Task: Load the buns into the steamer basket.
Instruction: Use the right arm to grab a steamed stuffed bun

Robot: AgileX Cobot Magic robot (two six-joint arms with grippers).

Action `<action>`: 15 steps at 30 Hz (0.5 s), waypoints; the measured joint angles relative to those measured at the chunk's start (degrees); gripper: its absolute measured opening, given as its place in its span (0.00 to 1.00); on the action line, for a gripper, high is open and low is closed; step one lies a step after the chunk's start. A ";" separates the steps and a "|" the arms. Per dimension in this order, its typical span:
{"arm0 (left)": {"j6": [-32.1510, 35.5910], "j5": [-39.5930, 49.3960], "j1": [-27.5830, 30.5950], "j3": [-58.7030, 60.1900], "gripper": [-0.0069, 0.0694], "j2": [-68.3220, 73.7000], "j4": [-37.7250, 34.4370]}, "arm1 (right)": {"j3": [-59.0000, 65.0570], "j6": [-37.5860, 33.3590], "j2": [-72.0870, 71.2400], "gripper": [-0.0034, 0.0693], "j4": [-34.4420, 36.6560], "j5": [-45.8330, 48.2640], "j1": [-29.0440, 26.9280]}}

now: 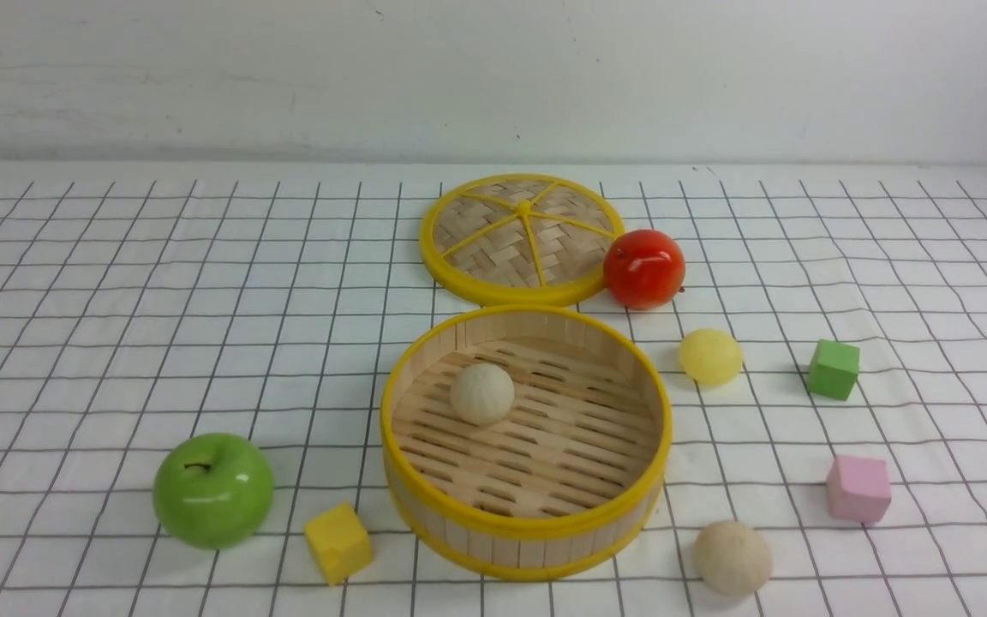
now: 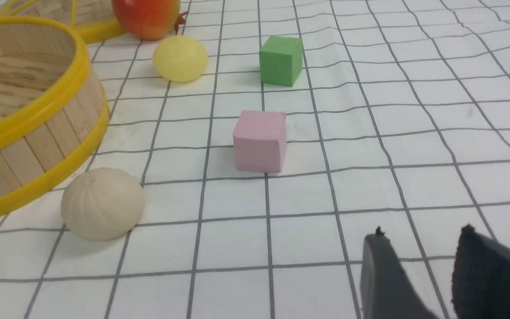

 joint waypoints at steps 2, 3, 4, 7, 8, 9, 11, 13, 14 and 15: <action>0.00 0.00 0.00 0.00 0.08 0.00 0.00 | 0.00 0.00 0.00 0.38 0.00 0.00 0.00; 0.00 0.00 0.00 0.00 0.08 0.00 0.00 | 0.00 0.00 0.00 0.38 0.00 0.00 0.00; 0.00 0.00 0.00 0.00 0.08 0.00 0.00 | 0.00 0.00 0.00 0.38 0.00 0.00 0.00; 0.00 0.00 0.00 0.00 0.08 0.00 0.00 | 0.00 0.00 0.00 0.38 0.00 0.00 0.00; 0.00 -0.05 0.00 0.00 0.08 0.00 0.00 | 0.00 0.00 0.00 0.38 0.00 0.00 0.00; 0.00 -0.05 0.00 0.00 0.08 0.00 0.00 | 0.00 0.00 0.00 0.38 0.00 0.00 0.00; 0.00 -0.05 0.00 0.00 0.08 0.00 0.00 | 0.00 0.00 0.00 0.38 0.00 0.00 0.00; 0.00 -0.05 0.00 0.00 0.08 0.00 0.00 | 0.00 0.00 0.00 0.38 0.00 0.00 0.00; 0.00 -0.05 0.00 0.00 0.08 0.00 0.00 | 0.00 0.00 0.00 0.38 0.06 0.00 0.00; 0.00 -0.05 0.00 0.00 0.08 0.00 0.00 | 0.00 0.00 0.00 0.38 0.06 0.00 0.00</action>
